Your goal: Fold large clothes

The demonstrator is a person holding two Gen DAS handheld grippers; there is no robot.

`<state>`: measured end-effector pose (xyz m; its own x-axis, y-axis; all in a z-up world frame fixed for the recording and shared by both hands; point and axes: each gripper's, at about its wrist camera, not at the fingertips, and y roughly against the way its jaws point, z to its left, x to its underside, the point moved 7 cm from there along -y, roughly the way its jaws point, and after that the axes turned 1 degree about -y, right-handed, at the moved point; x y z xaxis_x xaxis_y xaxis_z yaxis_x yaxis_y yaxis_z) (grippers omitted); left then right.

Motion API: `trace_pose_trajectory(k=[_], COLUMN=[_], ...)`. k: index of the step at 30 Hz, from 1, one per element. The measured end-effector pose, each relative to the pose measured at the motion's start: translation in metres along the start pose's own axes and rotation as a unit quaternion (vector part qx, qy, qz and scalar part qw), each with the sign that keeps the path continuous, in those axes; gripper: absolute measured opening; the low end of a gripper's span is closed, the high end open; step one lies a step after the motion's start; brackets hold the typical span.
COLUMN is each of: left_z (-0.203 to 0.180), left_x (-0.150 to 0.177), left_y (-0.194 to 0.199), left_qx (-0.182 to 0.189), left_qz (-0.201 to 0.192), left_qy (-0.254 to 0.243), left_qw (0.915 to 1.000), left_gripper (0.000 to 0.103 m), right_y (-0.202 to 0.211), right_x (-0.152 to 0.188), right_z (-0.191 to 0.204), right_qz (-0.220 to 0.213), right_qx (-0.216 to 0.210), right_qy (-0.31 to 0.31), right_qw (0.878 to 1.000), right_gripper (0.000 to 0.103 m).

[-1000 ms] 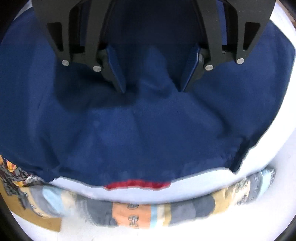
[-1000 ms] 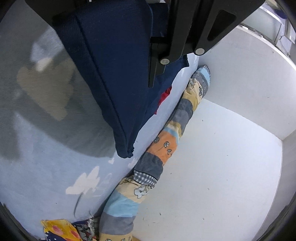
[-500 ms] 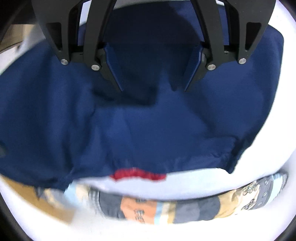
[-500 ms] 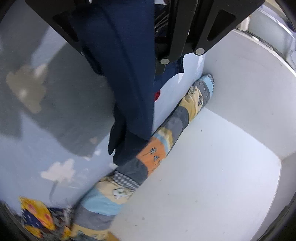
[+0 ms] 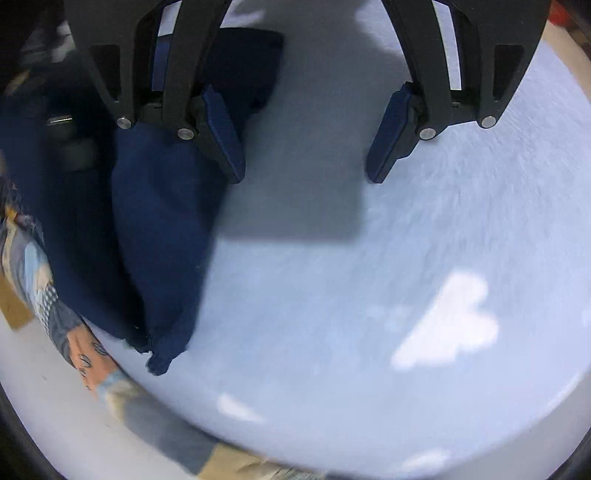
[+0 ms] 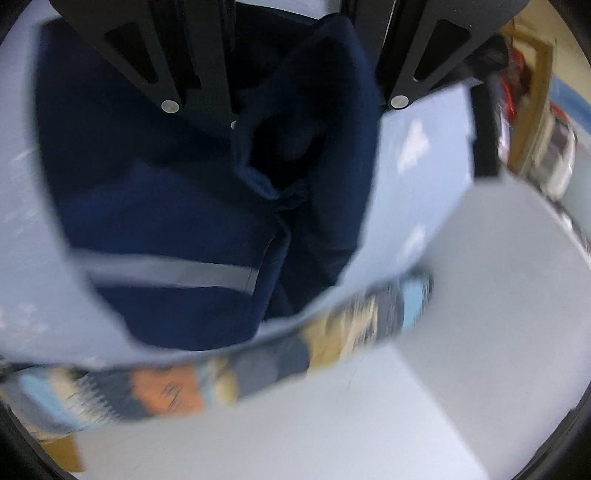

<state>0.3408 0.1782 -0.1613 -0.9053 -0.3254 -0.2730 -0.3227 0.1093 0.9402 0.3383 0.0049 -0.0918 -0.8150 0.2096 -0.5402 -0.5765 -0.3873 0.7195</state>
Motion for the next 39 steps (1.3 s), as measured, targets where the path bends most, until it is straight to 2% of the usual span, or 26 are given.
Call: trace_pose_trajectory(k=[2,5,8,10,12,14,15,16,17,18,19,20,21,23,25,27,30,32,33,35,37,39], left_z=[-0.005,-0.018,-0.019,-0.017,-0.013,-0.010,-0.006,-0.005,-0.006,-0.007,-0.006,-0.001,0.001,0.007,0.012,0.013,0.005,-0.017,-0.030,-0.062,-0.088,-0.111], left_x=[0.003,0.008,0.008,0.006,0.007,0.009,0.008,0.008,0.009,0.008,0.007,-0.003,-0.004,-0.011,-0.013,-0.017,-0.022,-0.019,-0.017,-0.002,0.016,0.030], left_y=[0.000,-0.001,-0.001,0.001,0.003,0.002,0.002,0.002,0.002,0.003,0.002,0.004,0.005,0.011,0.022,0.038,0.070,0.092,0.095,0.098,0.090,0.079], left_qx=[-0.012,-0.037,-0.031,-0.022,-0.016,-0.016,-0.014,-0.014,-0.016,-0.016,-0.016,-0.018,-0.020,-0.013,-0.008,0.000,0.017,0.057,0.072,0.118,0.151,0.161], left_qz=[-0.003,-0.007,0.002,0.000,-0.001,0.002,0.003,0.002,0.001,0.000,0.000,-0.001,-0.002,-0.010,-0.026,-0.054,-0.117,-0.158,-0.166,-0.159,-0.130,-0.106], left_qy=[-0.026,-0.063,-0.045,-0.027,-0.013,-0.003,-0.001,-0.002,-0.003,-0.004,-0.004,-0.002,0.003,0.020,0.030,0.030,-0.002,-0.055,-0.079,-0.139,-0.179,-0.216], left_qw=[0.9996,0.9973,0.9985,0.9994,0.9998,0.9999,0.9999,0.9999,0.9999,0.9999,0.9999,0.9998,0.9998,0.9997,0.9992,0.9981,0.9930,0.9842,0.9802,0.9703,0.9634,0.9571], left_gripper=[0.068,0.068,0.068,0.068,0.068,0.068,0.068,0.068,0.068,0.068,0.068,0.068,0.068,0.068,0.068,0.068,0.068,0.068,0.068,0.068,0.068,0.068], right_y=[-0.011,0.006,0.039,0.043,0.028,-0.004,-0.017,-0.026,-0.025,-0.020,-0.016,-0.012,-0.008,0.007,0.030,0.055,0.095,0.109,0.113,0.112,0.106,0.098], right_x=[0.013,0.002,-0.016,-0.013,-0.004,0.022,0.033,0.044,0.049,0.052,0.053,0.056,0.059,0.068,0.071,0.058,0.023,0.003,-0.003,-0.003,0.004,0.015], right_z=[-0.005,-0.002,0.016,0.029,0.041,0.045,0.042,0.040,0.044,0.050,0.055,0.060,0.064,0.071,0.069,0.053,0.014,-0.015,-0.030,-0.054,-0.066,-0.073], right_qz=[0.008,-0.008,-0.043,-0.049,-0.038,0.003,0.023,0.034,0.023,0.017,0.021,0.033,0.046,0.064,0.083,0.070,0.005,-0.027,-0.039,-0.037,-0.030,-0.019], right_qx=[0.004,-0.006,-0.017,-0.018,-0.008,0.018,0.033,0.044,0.043,0.040,0.032,0.018,0.000,-0.038,-0.102,-0.134,-0.097,-0.046,-0.021,-0.016,-0.021,-0.013], right_qy=[-0.013,-0.018,-0.003,0.021,0.053,0.085,0.094,0.107,0.131,0.156,0.170,0.176,0.180,0.197,0.189,0.163,0.142,0.148,0.151,0.124,0.097,0.099], right_qw=[1.000,1.000,0.999,0.998,0.998,0.996,0.995,0.993,0.990,0.987,0.985,0.984,0.983,0.978,0.973,0.975,0.985,0.988,0.988,0.992,0.995,0.995], right_gripper=[0.011,0.010,0.010,0.010,0.010,0.010,0.019,0.021,0.023,0.031,0.037,0.047,0.052,0.052,0.050,0.046,0.048,0.047,0.041,0.028,0.025,0.025])
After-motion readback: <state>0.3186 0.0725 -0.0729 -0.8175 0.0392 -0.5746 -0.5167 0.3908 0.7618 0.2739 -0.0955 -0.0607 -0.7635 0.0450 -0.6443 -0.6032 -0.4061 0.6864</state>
